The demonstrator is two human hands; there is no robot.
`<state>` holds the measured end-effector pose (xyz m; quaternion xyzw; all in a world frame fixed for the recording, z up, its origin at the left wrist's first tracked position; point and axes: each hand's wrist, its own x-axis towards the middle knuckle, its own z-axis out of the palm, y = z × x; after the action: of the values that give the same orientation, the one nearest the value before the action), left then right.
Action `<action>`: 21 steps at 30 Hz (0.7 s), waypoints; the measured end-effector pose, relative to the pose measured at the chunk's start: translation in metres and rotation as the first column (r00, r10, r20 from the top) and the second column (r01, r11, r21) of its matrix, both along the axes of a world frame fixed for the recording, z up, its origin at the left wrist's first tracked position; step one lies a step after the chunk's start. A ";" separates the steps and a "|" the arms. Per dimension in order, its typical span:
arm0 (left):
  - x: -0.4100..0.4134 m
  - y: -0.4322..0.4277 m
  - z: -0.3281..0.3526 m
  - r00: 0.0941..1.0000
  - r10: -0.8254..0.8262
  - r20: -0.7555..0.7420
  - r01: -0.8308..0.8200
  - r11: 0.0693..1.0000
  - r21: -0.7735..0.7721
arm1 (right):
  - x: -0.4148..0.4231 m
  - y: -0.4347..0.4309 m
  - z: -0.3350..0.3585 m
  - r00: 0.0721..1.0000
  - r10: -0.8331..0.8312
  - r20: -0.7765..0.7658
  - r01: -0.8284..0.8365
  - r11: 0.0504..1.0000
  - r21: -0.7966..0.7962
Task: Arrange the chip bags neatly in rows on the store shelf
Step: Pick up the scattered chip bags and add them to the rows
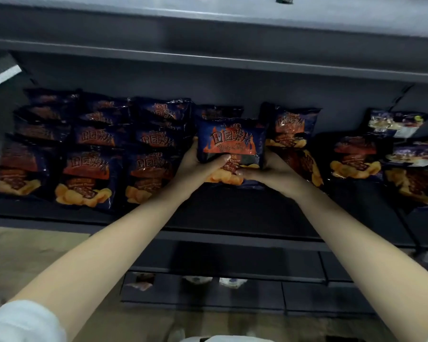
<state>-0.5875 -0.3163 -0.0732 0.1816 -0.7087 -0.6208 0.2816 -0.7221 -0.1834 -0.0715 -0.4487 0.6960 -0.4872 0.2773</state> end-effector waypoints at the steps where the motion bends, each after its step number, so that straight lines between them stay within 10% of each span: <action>1: 0.000 -0.001 -0.001 1.000 -0.009 0.005 0.009 1.000 -0.011 | 0.000 -0.001 -0.003 0.999 -0.036 -0.021 0.036 0.999 -0.007; 6: -0.001 -0.008 -0.002 0.991 0.028 0.134 0.019 0.942 -0.336 | -0.004 -0.006 -0.011 0.958 -0.286 -0.025 0.283 0.955 -0.088; 10: 0.008 -0.002 -0.019 0.958 0.059 0.282 0.158 0.710 -0.686 | -0.016 -0.008 -0.014 0.898 -0.439 -0.032 0.438 0.898 -0.050; 16: 0.019 -0.001 -0.053 0.915 0.130 0.382 0.312 0.369 -0.875 | -0.012 -0.020 -0.033 0.896 -0.436 -0.081 0.440 0.897 0.037; 21: 0.020 0.001 -0.069 0.882 0.170 0.439 0.387 0.268 -0.882 | -0.007 -0.039 -0.053 0.867 -0.493 -0.071 0.498 0.856 0.137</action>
<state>-0.5675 -0.3157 -0.1424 0.0626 -0.9910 -0.0253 0.1152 -0.7289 -0.2222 -0.1246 -0.2403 0.8272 -0.4806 0.1644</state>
